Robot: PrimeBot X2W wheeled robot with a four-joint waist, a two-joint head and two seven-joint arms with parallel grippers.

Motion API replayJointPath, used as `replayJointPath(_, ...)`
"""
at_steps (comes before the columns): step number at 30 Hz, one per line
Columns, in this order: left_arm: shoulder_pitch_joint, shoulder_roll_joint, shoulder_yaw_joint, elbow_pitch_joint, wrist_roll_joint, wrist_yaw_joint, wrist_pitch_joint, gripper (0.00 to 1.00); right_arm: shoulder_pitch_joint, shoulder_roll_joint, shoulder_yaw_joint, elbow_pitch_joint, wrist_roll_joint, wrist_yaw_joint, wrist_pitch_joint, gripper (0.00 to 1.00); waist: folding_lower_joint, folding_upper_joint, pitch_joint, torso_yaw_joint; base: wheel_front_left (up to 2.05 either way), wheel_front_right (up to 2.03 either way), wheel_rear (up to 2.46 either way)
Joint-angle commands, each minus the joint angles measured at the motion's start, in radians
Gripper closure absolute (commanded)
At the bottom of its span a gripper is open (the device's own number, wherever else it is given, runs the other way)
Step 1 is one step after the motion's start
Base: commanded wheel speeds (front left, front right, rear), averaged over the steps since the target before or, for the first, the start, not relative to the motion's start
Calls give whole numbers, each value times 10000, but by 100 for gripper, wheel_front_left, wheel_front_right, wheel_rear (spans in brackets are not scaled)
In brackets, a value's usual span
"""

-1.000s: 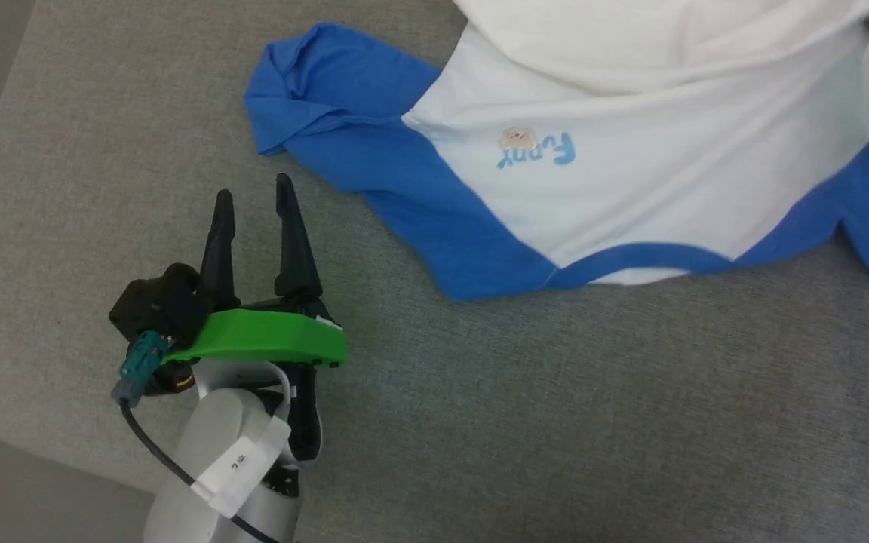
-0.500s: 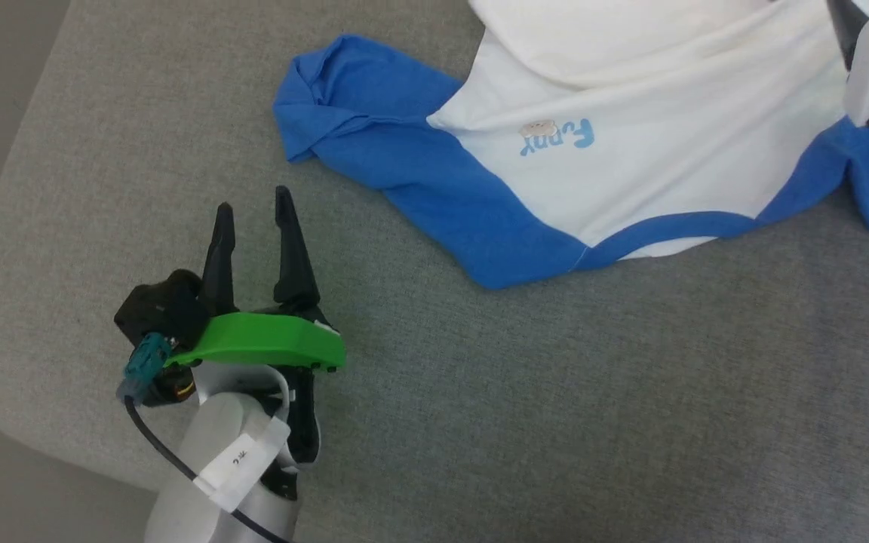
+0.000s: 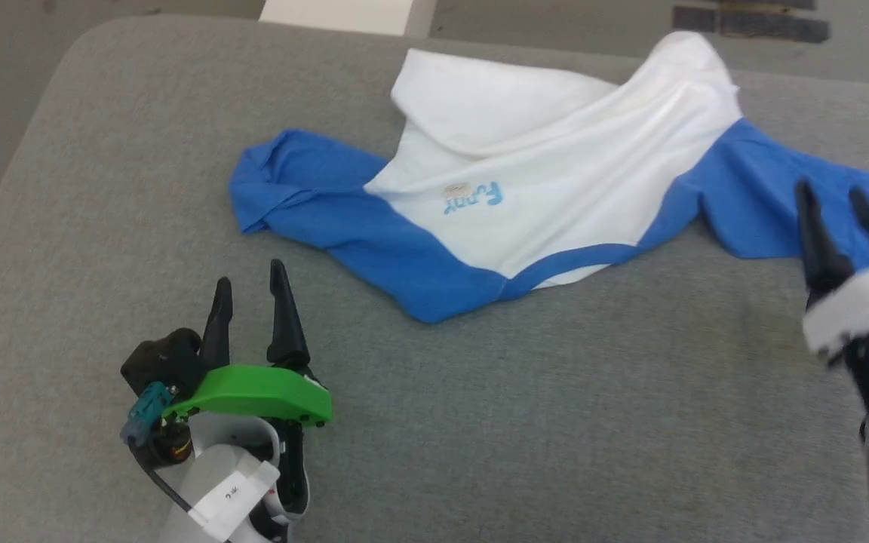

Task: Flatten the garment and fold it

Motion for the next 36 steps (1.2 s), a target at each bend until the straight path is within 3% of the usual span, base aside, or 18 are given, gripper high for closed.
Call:
replayJointPath(1, 152, 1, 29, 59, -193, -24, 44, 0, 545, 242, -151, -244, 62, -13, 83, 0, 1, 0, -756, -821, 0, 0, 0)
replayJointPath(3, 249, -4, 14, 178, -428, 18, 257, 0, 1572, 763, -436, -762, 8, -13, 391, 0, 1, 0, -827, -1089, 0, 0, 0)
replayJointPath(7, 136, -21, -87, 468, -1276, 163, 922, 0, 2285, 1121, -628, -1316, -149, -13, 723, 0, 1, 0, -744, -1331, 0, 0, 0)
replayJointPath(13, -651, -29, -712, 1187, -3111, 1208, 2491, 0, 2467, 1358, -779, -1877, -355, -13, 892, 0, 1, 0, -474, -1577, 0, 0, 0)
replayJointPath(21, -1874, 209, -1458, 2638, -3045, 2032, 3929, 0, 2331, 1437, -785, -2134, -474, -13, 937, 0, 1, 0, -33, -1817, 0, 0, 0)
replayJointPath(24, -2128, 279, -1652, 2936, -2974, 2006, 4247, 0, 2276, 1436, -794, -2143, -466, -13, 891, 0, 1, 0, 63, -1871, 0, 0, 0)
replayJointPath(26, -2195, 315, -1720, 3021, -2944, 1888, 4242, 100, 2279, 1415, -791, -2130, -485, -13, 863, 0, 1, 0, 96, -1873, 0, 0, 0)
replayJointPath(36, -1761, 493, -1269, 2088, -2995, 1446, 2884, 100, 1978, 1238, 439, -1936, -348, -13, 1485, 0, 1, 0, 45, -1346, 0, 0, 0)
